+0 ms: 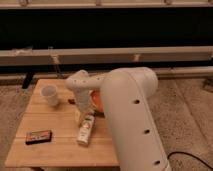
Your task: Push the ceramic bowl across the table
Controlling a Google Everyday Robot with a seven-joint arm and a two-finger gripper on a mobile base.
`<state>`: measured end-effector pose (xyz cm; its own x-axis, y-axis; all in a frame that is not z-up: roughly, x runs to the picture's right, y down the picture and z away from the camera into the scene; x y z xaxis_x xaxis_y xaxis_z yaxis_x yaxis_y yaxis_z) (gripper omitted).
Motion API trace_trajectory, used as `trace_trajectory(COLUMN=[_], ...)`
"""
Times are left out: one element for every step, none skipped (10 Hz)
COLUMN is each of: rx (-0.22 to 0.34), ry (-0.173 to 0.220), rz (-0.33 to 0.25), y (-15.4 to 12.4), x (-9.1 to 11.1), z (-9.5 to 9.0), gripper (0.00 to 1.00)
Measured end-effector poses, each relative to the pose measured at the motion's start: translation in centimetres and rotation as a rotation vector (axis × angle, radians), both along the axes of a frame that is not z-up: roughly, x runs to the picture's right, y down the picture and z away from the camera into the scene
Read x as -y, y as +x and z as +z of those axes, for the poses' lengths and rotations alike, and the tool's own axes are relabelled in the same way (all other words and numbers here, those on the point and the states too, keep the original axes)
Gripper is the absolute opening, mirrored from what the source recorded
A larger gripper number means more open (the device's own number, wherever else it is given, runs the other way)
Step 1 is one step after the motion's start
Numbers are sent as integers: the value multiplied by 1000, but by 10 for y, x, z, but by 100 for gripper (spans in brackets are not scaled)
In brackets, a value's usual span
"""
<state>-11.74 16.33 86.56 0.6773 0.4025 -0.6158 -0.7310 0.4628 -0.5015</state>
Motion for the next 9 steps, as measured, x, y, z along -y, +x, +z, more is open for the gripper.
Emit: trace_trajectory(rx=[11, 20, 32, 52, 65, 78, 90, 99, 108], ry=[-3, -5, -7, -8, -11, -13, -15, -17, -19], rz=[-6, -11, -15, -17, -19, -21, -24, -27, -30], y=[-3, -4, -6, -10, -12, -14, -17, -19, -20], x=[-2, -3, -4, -5, -7, -8, -9, -10, -11], z=[-1, -3, -4, -7, -9, -11, -13, -15, -17], gripper=[80, 80, 80, 80, 80, 80, 80, 80, 80])
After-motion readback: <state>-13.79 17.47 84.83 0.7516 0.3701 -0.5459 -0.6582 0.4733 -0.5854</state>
